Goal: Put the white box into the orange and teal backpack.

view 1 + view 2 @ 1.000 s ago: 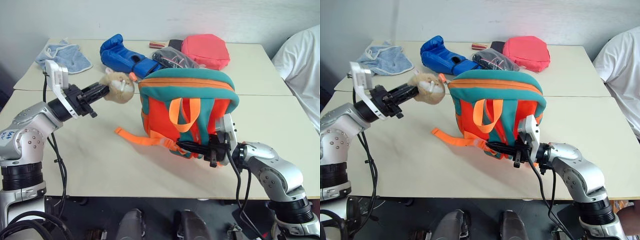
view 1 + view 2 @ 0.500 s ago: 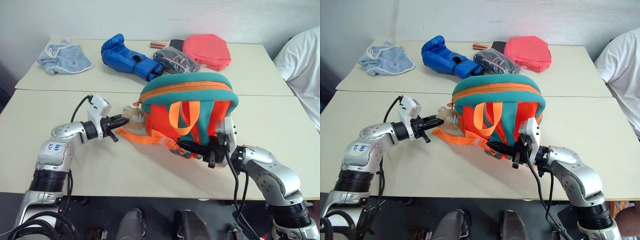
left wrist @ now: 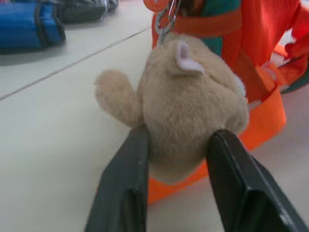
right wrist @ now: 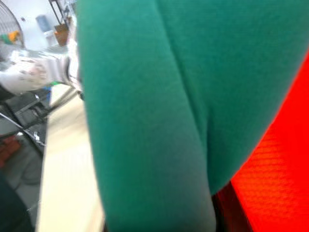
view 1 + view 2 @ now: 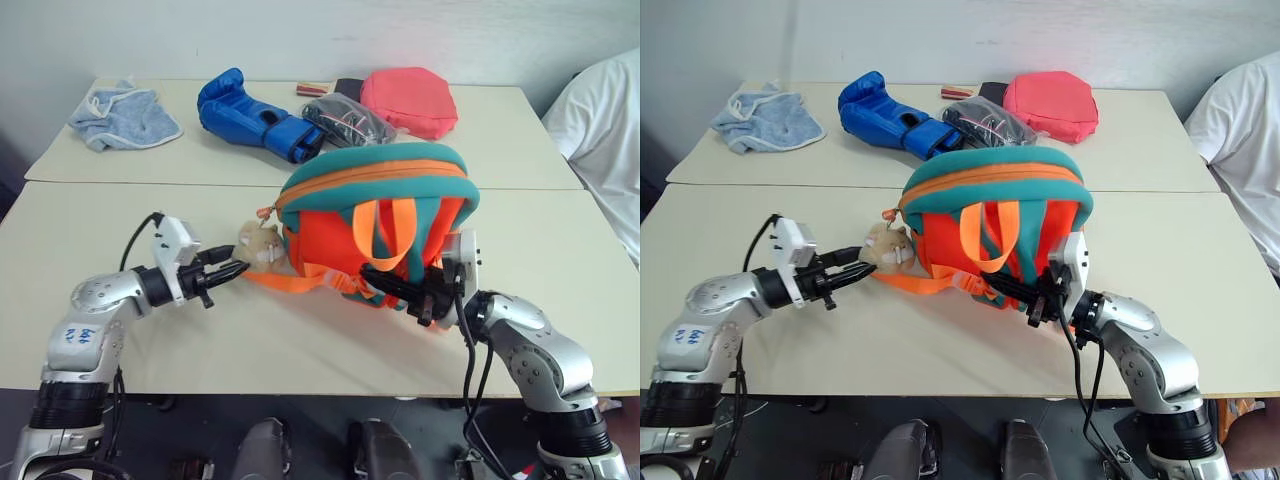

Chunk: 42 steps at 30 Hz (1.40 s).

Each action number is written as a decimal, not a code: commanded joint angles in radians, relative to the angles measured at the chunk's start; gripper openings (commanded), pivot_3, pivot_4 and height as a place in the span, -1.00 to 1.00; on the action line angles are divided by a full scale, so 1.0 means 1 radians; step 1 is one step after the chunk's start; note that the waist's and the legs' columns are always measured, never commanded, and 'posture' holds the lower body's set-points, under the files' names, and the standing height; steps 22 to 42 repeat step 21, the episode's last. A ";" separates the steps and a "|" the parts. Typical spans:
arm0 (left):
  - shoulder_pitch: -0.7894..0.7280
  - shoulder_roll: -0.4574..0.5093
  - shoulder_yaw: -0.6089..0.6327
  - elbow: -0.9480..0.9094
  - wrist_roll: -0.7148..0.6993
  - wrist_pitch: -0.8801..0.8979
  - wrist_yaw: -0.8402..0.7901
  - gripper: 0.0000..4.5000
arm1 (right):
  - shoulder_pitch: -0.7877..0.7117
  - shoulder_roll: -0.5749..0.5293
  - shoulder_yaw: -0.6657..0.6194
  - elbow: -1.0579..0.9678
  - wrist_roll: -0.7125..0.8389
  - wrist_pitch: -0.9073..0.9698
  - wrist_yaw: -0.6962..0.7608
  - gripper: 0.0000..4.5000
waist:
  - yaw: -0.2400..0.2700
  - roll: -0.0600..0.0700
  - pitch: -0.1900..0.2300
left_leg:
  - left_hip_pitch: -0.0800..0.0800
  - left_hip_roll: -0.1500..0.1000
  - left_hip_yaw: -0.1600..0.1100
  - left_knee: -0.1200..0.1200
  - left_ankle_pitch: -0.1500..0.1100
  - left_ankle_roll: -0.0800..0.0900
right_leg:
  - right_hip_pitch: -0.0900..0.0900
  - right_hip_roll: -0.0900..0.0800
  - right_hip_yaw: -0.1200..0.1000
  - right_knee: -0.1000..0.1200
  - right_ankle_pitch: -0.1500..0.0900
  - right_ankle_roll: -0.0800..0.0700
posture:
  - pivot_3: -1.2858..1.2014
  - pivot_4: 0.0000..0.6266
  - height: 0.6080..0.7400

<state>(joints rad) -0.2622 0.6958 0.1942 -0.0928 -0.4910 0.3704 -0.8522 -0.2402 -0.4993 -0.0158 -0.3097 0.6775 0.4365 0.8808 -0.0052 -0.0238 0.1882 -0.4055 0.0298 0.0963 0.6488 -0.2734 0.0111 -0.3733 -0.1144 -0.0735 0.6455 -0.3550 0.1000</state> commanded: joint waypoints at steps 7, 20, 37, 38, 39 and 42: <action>0.332 0.140 0.294 -0.075 -0.023 -0.129 -0.192 1.00 | 0.093 -0.225 -0.161 0.070 -0.134 -0.198 0.175 0.65 | -0.001 0.000 0.000 | 0.000 0.000 0.001 -0.001 -0.001 0.001 | 0.000 0.000 0.000 -0.002 0.000 0.000 | 0.03 -0.52 1.00; 0.625 0.039 0.445 -0.058 0.097 -0.379 -0.143 1.00 | 0.169 -0.405 -0.367 0.498 -0.270 -0.560 0.330 0.97 | 0.001 0.001 0.001 | 0.006 0.001 0.000 -0.001 -0.009 0.007 | 0.008 -0.001 -0.001 -0.007 -0.001 -0.002 | 0.03 -0.52 1.00; 0.612 0.036 0.439 -0.054 0.089 -0.374 -0.137 1.00 | 0.162 -0.399 -0.358 0.511 -0.278 -0.580 0.334 0.97 | 0.001 0.001 0.001 | 0.006 0.001 0.000 -0.001 -0.009 0.007 | 0.007 -0.001 -0.001 -0.007 -0.001 -0.002 | 0.03 -0.52 1.00; 0.612 0.036 0.439 -0.054 0.089 -0.374 -0.137 1.00 | 0.162 -0.399 -0.358 0.511 -0.278 -0.580 0.334 0.97 | 0.001 0.001 0.001 | 0.006 0.001 0.000 -0.001 -0.009 0.007 | 0.007 -0.001 -0.001 -0.007 -0.001 -0.002 | 0.03 -0.52 1.00; 0.612 0.036 0.439 -0.054 0.089 -0.374 -0.137 1.00 | 0.162 -0.399 -0.358 0.511 -0.278 -0.580 0.334 0.97 | 0.001 0.001 0.001 | 0.006 0.001 0.000 -0.001 -0.009 0.007 | 0.007 -0.001 -0.001 -0.007 -0.001 -0.002 | 0.03 -0.52 1.00; 0.612 0.036 0.439 -0.054 0.089 -0.374 -0.137 1.00 | 0.162 -0.399 -0.358 0.511 -0.278 -0.580 0.334 0.97 | 0.001 0.001 0.001 | 0.006 0.001 0.000 -0.001 -0.009 0.007 | 0.007 -0.001 -0.001 -0.007 -0.001 -0.002 | 0.03 -0.52 1.00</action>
